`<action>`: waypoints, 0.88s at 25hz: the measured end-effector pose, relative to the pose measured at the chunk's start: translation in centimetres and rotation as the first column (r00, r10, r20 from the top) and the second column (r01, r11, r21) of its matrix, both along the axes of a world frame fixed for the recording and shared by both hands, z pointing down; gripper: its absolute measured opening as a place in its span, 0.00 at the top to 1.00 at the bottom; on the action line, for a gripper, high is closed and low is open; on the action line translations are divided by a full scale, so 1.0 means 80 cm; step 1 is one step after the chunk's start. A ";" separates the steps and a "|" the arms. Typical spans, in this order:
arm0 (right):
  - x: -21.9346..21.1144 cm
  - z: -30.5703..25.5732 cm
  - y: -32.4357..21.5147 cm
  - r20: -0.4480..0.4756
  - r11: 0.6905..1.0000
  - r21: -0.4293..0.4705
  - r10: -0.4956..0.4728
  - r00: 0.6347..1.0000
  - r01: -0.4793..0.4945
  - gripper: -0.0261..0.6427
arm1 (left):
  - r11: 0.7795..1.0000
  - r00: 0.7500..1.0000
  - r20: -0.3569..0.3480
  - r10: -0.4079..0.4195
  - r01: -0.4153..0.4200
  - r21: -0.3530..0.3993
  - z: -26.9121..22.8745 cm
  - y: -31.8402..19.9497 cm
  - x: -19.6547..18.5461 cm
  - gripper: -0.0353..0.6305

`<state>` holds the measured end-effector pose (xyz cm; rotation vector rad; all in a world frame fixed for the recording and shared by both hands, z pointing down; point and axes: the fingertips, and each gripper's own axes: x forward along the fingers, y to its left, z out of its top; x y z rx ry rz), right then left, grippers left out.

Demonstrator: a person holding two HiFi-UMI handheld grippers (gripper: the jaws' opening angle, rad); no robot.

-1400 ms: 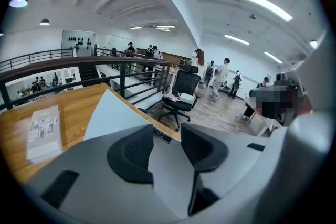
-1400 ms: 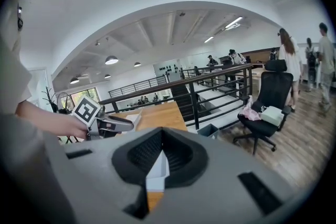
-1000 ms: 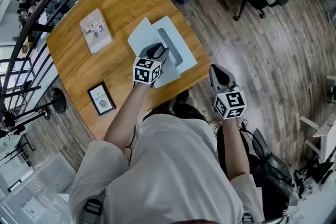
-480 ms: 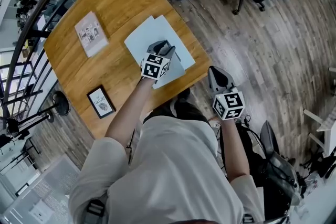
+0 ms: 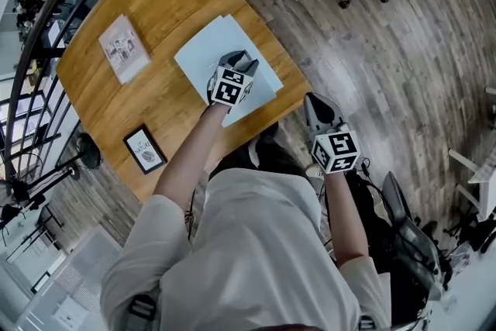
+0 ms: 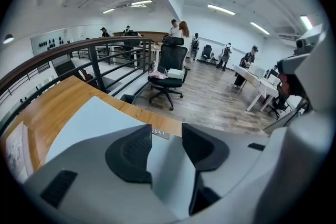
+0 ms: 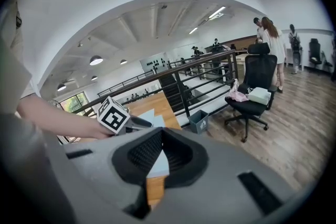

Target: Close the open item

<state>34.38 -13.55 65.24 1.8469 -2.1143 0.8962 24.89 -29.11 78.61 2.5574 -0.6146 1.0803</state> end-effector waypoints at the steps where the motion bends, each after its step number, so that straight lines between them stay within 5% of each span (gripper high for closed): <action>1: 0.001 0.002 0.001 0.001 1.000 -0.004 0.000 1.000 0.000 0.96 | 1.000 1.000 0.009 0.005 -0.005 -0.001 0.006 0.000 0.002 0.69; 22: 0.002 0.032 0.017 0.024 0.999 -0.044 0.002 1.000 -0.001 0.96 | 0.998 0.983 0.179 0.035 -0.043 0.043 0.067 -0.006 0.020 0.69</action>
